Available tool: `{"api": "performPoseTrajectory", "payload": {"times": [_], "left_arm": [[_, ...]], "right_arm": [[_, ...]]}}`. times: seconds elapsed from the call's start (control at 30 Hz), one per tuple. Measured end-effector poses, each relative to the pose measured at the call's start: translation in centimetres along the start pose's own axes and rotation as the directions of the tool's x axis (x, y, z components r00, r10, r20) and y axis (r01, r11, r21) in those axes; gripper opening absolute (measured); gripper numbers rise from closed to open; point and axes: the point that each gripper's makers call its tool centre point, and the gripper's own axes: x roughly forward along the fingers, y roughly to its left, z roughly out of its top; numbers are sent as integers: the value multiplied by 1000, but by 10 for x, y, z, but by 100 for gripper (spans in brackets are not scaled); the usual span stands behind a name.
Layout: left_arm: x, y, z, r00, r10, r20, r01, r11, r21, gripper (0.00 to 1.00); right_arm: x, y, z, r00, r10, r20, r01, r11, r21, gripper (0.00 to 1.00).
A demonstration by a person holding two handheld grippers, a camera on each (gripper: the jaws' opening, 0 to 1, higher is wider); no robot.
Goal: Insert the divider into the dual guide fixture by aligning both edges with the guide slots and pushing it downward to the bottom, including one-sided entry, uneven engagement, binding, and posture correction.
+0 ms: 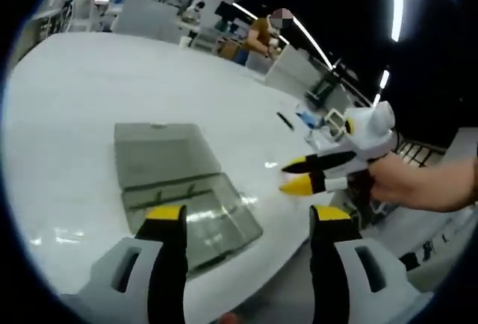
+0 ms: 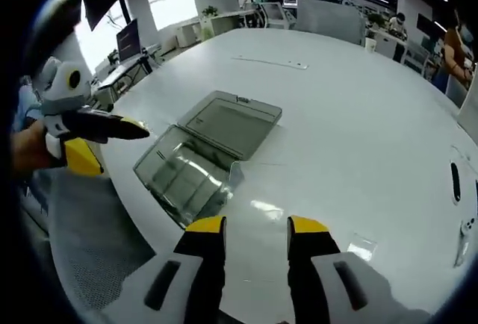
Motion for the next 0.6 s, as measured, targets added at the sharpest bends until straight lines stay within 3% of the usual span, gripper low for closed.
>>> {"api": "performPoseTrajectory", "payload": {"times": [0.6], "left_arm": [[11,-31,3,990,-137,39,140,987,-81,41]], "right_arm": [[-21,47,27,993,83,86,-77,994,-72,27]]}}
